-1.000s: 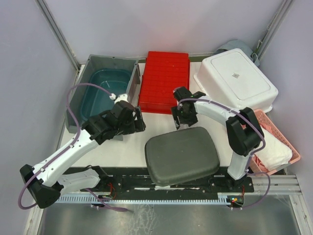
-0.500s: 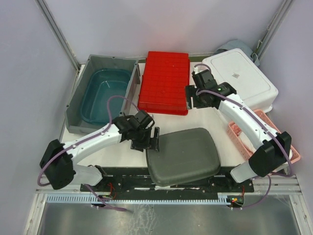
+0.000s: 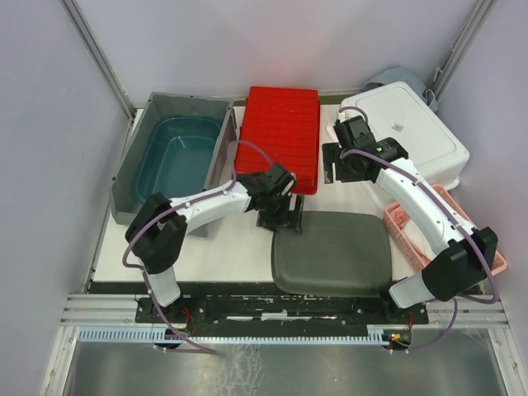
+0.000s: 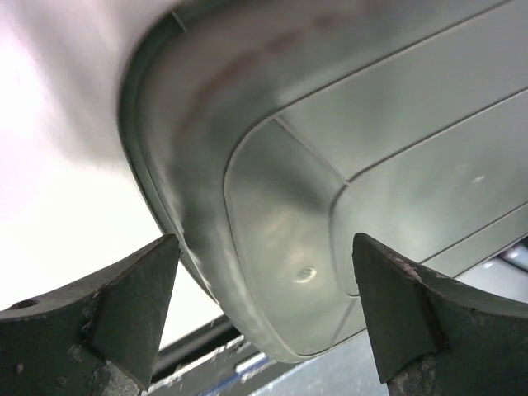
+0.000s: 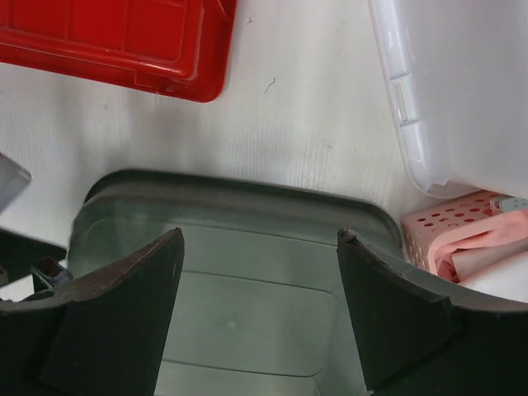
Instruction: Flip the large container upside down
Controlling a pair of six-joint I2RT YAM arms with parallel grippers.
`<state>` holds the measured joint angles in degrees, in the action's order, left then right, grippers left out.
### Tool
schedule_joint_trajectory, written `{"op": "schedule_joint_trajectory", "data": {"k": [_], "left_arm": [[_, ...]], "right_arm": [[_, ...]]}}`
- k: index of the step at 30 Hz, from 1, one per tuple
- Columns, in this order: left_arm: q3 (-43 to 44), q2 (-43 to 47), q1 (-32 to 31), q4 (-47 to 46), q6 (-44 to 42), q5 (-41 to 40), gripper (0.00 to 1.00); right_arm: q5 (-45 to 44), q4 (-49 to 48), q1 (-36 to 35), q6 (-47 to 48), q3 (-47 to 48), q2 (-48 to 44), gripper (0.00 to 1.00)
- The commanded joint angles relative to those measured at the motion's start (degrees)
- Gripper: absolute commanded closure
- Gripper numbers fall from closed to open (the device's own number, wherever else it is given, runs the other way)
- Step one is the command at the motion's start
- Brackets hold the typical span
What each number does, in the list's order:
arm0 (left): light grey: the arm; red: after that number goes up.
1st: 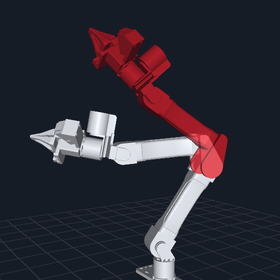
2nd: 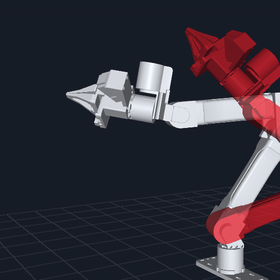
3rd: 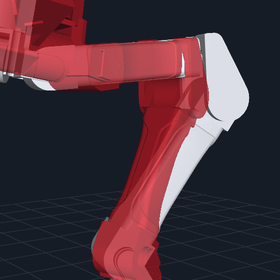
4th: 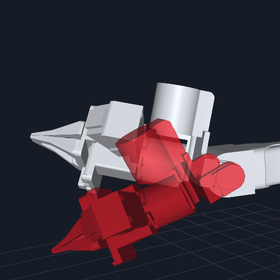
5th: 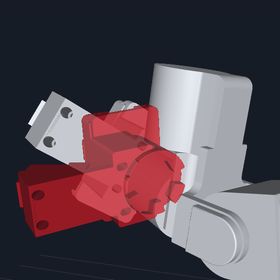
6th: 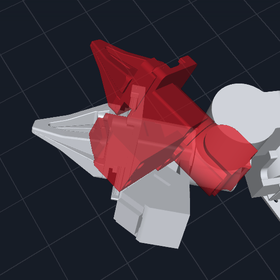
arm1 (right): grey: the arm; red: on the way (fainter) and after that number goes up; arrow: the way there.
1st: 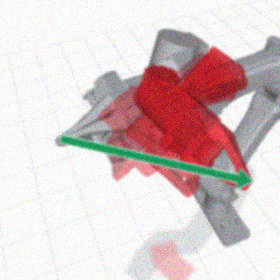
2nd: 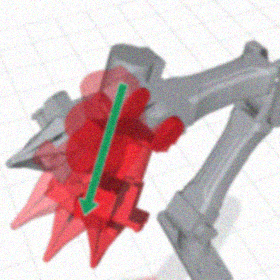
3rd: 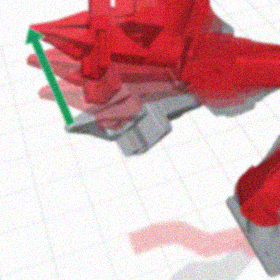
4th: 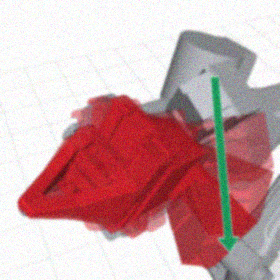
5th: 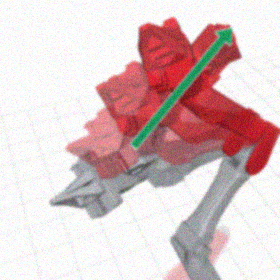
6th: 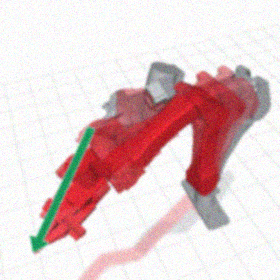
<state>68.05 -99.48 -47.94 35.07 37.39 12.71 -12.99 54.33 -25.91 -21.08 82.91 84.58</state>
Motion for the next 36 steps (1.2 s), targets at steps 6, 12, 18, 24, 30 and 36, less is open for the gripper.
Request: {"op": "schedule_joint_trajectory", "data": {"k": [6, 12, 18, 24, 30, 36], "left_arm": [[24.2, 1.0, 13.1, 7.1, -10.1, -5.2, 0.07], [37.8, -7.7, 19.8, 13.3, -7.0, -18.5, 0.07], [41.4, -15.4, 21.8, 10.2, -5.5, -25.2, 0.07], [45.3, -22.4, 21.8, 8.2, -7.6, -24.5, 0.07], [47.5, -27.3, 21.6, 3.4, -9.3, -14.5, 0.08], [54.4, -31.4, 19.3, 1.3, -12.4, -2.0, 0.09]], "right_arm": [[1.2, -2.5, 0.3, -1.0, 2.1, -4.2, 0.16], [3.5, -4.0, 0.4, -3.0, 2.0, -3.8, 0.16], [1.8, -2.5, 0.4, -2.7, 1.6, -5.5, 0.16], [-1.3, -0.5, 0.3, -2.1, 0.2, -7.8, 0.16], [-3.2, 0.5, 0.3, -3.0, -0.5, -9.4, 0.16], [-4.1, 0.6, 0.4, -3.2, -0.5, -9.9, 0.15]]}}
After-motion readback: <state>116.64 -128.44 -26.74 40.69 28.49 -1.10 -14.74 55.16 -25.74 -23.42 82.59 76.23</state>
